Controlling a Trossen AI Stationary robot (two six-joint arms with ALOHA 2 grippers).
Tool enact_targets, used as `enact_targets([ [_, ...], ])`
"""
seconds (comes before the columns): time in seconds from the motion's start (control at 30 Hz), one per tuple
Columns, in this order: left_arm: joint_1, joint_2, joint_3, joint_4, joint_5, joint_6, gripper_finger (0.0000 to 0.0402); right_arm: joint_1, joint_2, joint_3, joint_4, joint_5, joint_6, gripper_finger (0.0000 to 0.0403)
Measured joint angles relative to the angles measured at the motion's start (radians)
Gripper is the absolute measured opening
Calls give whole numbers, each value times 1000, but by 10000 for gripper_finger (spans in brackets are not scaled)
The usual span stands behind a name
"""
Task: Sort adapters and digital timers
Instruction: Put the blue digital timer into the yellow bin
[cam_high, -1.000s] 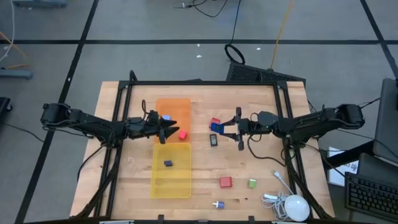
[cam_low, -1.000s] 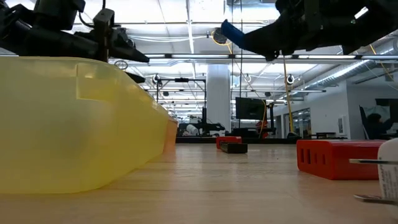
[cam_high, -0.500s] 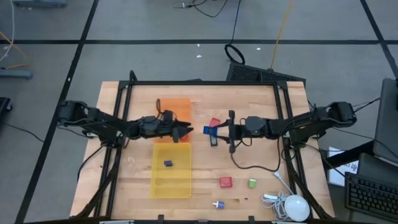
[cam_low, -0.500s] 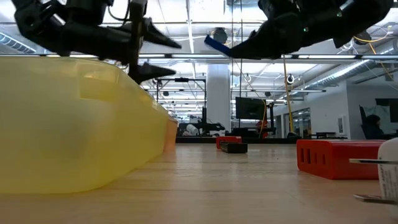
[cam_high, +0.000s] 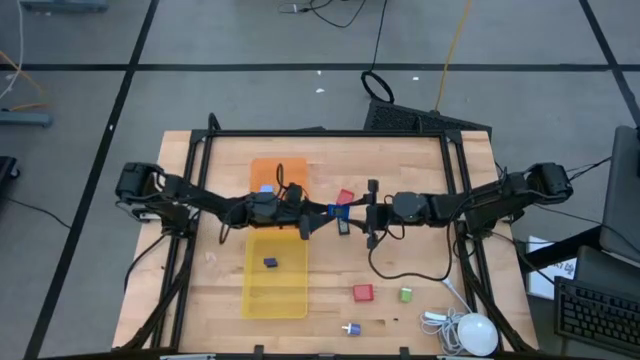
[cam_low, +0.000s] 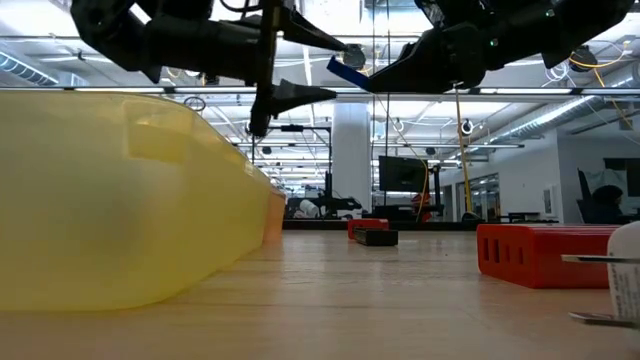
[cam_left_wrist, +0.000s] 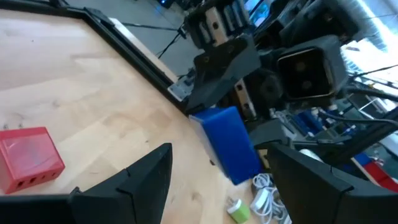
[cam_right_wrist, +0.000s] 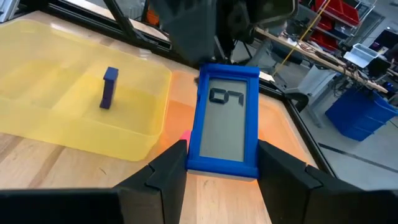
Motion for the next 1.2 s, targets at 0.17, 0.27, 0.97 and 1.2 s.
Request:
enact_targets([
  [0.17, 0, 40, 33, 1, 0, 2, 266, 0, 0, 0, -3, 0, 0, 161],
  [0.27, 4, 39, 35, 2, 0, 23, 267, 0, 0, 0, -24, 0, -1, 159],
  [0.97, 4, 28, 35, -13, -10, 48, 266, 0, 0, 0, -32, 0, -12, 160],
  [1.2, 4, 28, 35, -13, -27, 41, 249, 0, 0, 0, -32, -1, -12, 162],
])
